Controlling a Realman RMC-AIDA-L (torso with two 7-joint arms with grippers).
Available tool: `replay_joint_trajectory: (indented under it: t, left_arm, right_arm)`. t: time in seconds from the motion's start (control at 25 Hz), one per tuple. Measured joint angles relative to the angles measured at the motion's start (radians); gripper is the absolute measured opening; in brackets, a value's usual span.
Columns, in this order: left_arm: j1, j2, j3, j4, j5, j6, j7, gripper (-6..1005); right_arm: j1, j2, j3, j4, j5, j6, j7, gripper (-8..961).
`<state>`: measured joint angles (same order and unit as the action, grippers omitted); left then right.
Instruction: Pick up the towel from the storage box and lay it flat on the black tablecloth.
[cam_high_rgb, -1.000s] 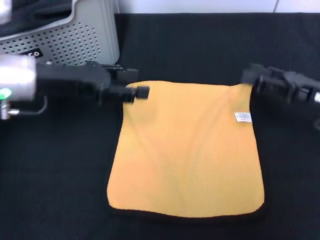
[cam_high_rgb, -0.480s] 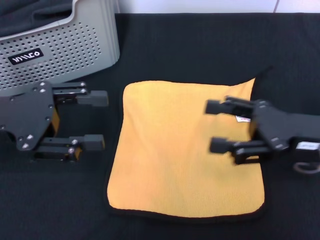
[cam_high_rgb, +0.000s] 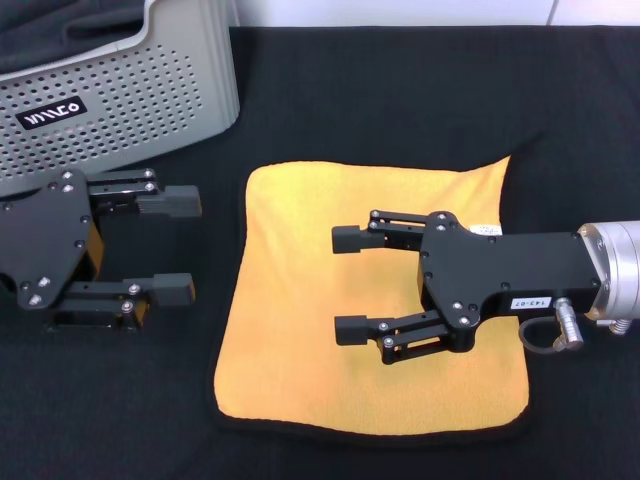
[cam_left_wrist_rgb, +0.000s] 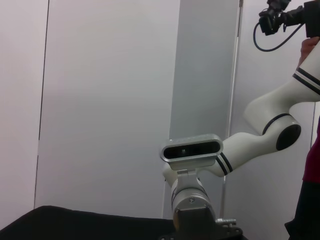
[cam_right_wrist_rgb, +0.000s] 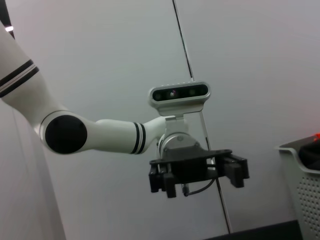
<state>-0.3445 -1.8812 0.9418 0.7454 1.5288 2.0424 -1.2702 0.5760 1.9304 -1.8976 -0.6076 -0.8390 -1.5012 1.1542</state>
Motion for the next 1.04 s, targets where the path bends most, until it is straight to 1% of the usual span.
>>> replay_joint_trajectory:
  t: [0.16,0.28,0.36,0.64,1.04]
  left_arm:
    - [0.004,0.000,0.000,-0.007,-0.001,0.000,0.001,713]
    - [0.004,0.001,0.000,-0.009,-0.001,0.000,0.002,713]
    - [0.004,0.001,0.000,-0.009,-0.002,0.000,0.002,713]
    - [0.004,0.001,0.000,-0.009,-0.002,-0.001,0.001,713]
    - [0.005,-0.002,0.000,-0.011,-0.003,-0.002,-0.004,713]
  right_arm:
    - [-0.054,0.028,0.113,-0.086,-0.133,-0.003,0.047,868]
    - [-0.092,0.041,0.156,-0.152,-0.193,-0.006,0.074,868]
    - [-0.104,0.045,0.167,-0.171,-0.207,-0.009,0.078,868]
    - [-0.109,0.046,0.174,-0.177,-0.214,-0.016,0.080,868]
    - [-0.116,0.040,0.194,-0.178,-0.217,-0.036,0.080,868]
